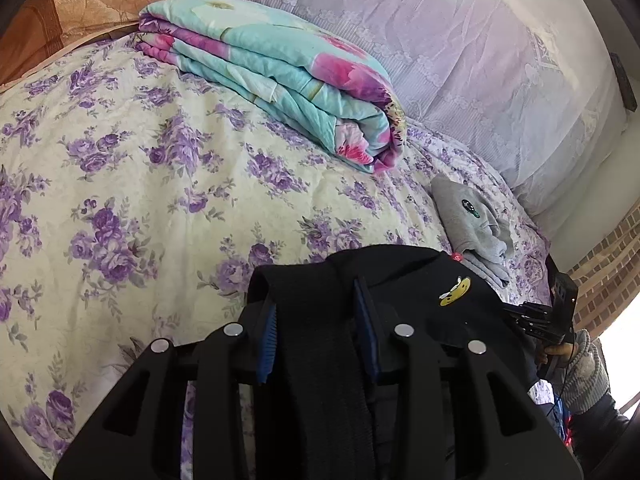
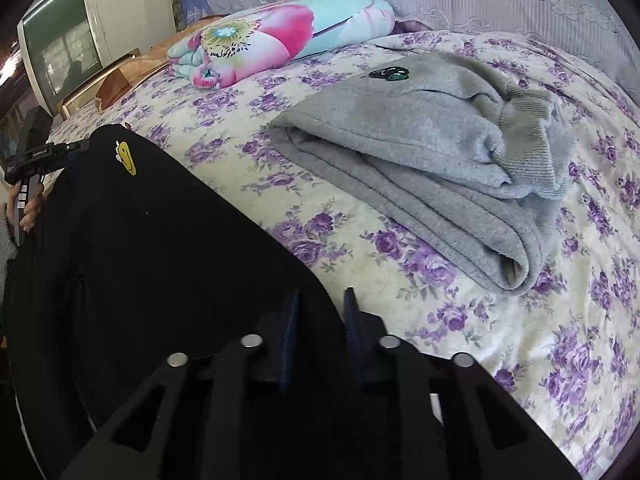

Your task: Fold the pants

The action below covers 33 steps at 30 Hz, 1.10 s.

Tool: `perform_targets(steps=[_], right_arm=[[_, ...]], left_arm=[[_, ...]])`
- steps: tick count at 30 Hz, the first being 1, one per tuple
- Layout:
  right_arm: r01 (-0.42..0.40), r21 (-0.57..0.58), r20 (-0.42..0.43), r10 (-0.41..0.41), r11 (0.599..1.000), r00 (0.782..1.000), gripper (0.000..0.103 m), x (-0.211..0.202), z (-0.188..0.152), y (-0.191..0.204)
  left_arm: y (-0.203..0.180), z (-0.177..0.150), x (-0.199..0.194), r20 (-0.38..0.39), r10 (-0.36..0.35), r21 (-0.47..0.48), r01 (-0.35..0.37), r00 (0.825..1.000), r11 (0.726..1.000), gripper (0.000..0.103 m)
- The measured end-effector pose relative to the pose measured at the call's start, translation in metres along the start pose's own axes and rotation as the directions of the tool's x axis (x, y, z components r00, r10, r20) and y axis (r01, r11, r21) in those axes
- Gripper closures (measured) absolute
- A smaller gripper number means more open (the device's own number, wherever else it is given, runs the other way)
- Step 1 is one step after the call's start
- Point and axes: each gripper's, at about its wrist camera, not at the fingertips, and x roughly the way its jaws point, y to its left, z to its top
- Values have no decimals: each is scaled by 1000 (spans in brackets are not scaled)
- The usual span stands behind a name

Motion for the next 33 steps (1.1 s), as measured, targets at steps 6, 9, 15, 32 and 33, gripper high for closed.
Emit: perform_targets(steps=[6,9,15,32,33], right_arm=[[71,12,110,-72,997,991,96,-47,-7,29],[96,-3,176,-94,995,980,96,-86,-15,52],[135,-57,288,-113,989,951,96,-163,-59,112],[28,-15,264,-23,999,964,96,-190,-226,202],[24,-9,266,-21,1000,964,96,-189,-228,200]], left_arm=[[-4,0,-9,33,-4,6,4,999,1000,70],[-13,0,-25,66,-3,10,2,998,1000,70],[-24,-6,-76,128,-65,-2,66,990,998,71],[-2,-140,-187,33,-84,-183,89,996,979,38],[-4,-143,-187,27,-103,-193,106,994,975,35]])
